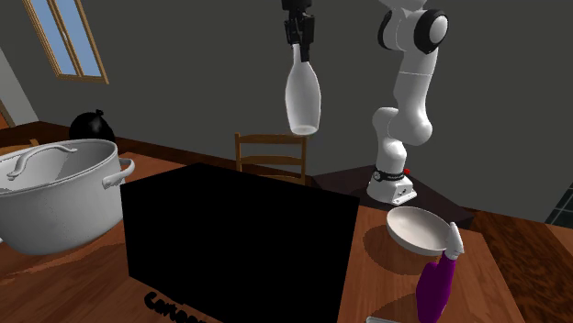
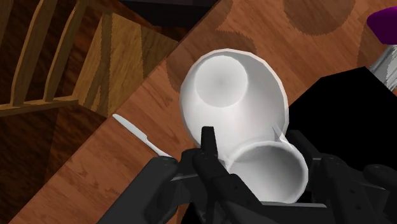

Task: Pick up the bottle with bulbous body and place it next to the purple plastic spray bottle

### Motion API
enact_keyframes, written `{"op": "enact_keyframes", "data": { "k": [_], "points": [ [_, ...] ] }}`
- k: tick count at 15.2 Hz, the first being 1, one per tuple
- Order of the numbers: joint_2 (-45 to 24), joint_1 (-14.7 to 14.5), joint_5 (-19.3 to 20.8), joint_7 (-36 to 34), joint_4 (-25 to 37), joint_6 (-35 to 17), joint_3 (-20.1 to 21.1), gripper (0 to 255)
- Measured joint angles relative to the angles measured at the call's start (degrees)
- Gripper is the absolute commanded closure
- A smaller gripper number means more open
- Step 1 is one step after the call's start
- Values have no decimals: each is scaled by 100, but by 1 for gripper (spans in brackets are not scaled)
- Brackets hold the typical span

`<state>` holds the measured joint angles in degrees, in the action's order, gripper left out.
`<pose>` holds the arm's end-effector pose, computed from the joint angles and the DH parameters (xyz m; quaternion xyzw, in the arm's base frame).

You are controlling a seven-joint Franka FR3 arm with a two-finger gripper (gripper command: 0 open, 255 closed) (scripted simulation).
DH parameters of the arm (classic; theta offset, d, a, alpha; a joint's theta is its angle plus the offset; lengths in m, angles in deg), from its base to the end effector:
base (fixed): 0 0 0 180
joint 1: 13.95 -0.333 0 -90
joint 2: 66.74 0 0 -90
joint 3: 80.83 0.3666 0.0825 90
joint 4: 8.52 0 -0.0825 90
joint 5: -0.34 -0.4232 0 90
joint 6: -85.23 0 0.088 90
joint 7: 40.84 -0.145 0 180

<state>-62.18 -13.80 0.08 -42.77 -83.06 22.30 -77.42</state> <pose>0.4911 0.0307 0.7726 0.9980 0.0123 -0.0615 0.0031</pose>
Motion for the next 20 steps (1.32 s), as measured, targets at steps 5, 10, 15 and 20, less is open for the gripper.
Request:
{"op": "enact_keyframes", "data": {
  "k": [5,10,15,20],
  "points": [
    [552,-251,-177,-629,-634,-94,326,255],
    [943,-514,-423,-1371,-1023,-122,747,255],
    [1147,-740,-671,-2084,-1117,-71,1164,255],
    [1202,-968,-918,-2864,-1185,-164,1659,255]
  ]
}}
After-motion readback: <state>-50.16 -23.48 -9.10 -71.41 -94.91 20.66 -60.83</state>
